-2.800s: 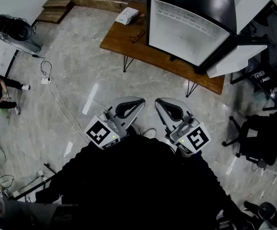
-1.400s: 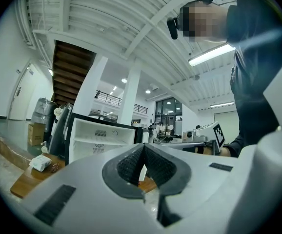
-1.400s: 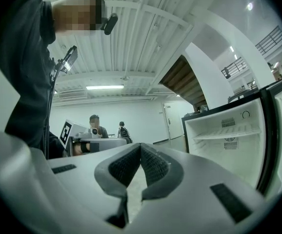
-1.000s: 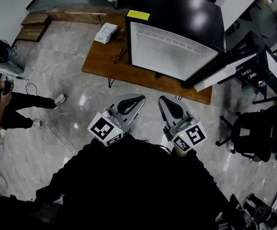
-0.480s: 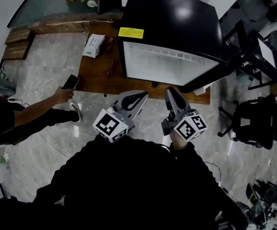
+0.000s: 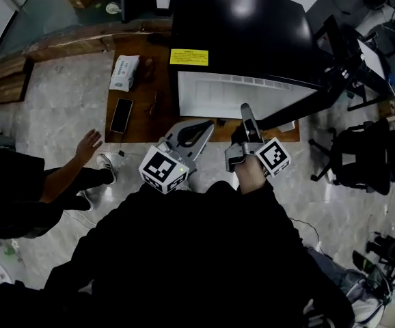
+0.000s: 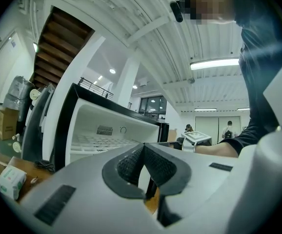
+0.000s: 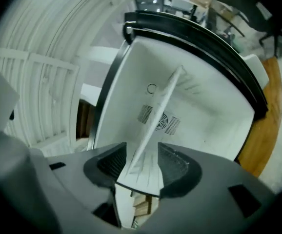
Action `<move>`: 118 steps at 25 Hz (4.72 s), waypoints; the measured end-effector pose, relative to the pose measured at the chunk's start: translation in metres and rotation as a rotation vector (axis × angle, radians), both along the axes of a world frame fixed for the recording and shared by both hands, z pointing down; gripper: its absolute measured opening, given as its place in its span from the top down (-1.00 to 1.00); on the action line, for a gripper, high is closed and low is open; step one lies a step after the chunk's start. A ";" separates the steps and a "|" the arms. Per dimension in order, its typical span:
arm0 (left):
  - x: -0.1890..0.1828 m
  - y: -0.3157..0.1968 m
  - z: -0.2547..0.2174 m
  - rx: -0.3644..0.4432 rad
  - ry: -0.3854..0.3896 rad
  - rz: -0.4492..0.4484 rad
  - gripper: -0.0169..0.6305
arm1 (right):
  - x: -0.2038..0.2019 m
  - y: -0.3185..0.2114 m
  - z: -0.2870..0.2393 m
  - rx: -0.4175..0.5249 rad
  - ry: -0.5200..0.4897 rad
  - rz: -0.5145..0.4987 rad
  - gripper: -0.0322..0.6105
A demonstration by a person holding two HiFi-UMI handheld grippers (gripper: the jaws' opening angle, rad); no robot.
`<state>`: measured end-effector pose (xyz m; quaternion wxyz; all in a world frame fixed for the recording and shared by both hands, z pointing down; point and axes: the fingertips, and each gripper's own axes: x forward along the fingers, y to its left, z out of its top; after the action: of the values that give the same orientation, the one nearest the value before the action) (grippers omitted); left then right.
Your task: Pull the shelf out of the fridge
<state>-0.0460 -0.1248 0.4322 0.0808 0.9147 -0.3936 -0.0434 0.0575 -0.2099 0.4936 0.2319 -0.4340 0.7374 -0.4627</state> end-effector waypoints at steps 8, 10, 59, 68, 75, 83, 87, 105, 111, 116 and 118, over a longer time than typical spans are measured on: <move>-0.001 -0.038 0.005 0.001 -0.012 -0.006 0.93 | -0.006 -0.069 0.012 -0.045 -0.270 0.174 0.19; -0.001 -0.046 0.006 0.001 -0.017 -0.015 0.93 | -0.008 -0.088 0.015 -0.048 -0.312 0.196 0.18; -0.020 -0.011 -0.026 0.062 -0.078 -0.026 0.93 | -0.011 -0.051 0.019 -0.121 -0.415 0.276 0.81; -0.023 -0.005 -0.043 0.068 -0.065 -0.024 0.93 | -0.003 -0.005 0.014 -0.138 -0.365 0.234 0.81; -0.022 -0.007 -0.044 0.064 -0.062 -0.011 0.93 | 0.012 0.053 0.011 -0.141 -0.310 0.196 0.81; 0.003 -0.011 -0.043 0.066 -0.047 0.056 0.93 | 0.066 0.089 -0.038 0.058 -0.044 0.181 0.81; 0.018 -0.011 -0.043 0.062 -0.038 0.094 0.93 | 0.089 0.095 -0.072 0.140 0.129 0.180 0.81; 0.026 -0.020 -0.050 0.058 -0.002 0.111 0.93 | 0.107 0.050 -0.319 0.777 1.383 0.091 0.81; 0.015 -0.029 -0.049 0.053 -0.003 0.077 0.93 | 0.049 -0.004 -0.314 0.832 1.795 -0.047 0.81; 0.001 -0.036 -0.043 0.039 0.002 0.031 0.93 | -0.011 -0.044 -0.276 0.909 1.912 -0.208 0.81; -0.006 -0.039 -0.040 0.033 0.005 0.008 0.93 | -0.029 -0.058 -0.261 0.939 1.959 -0.274 0.81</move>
<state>-0.0516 -0.1638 0.3922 0.0669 0.9173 -0.3891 -0.0521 0.0289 -0.2677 0.2326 -0.3664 -0.3963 0.7469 0.3884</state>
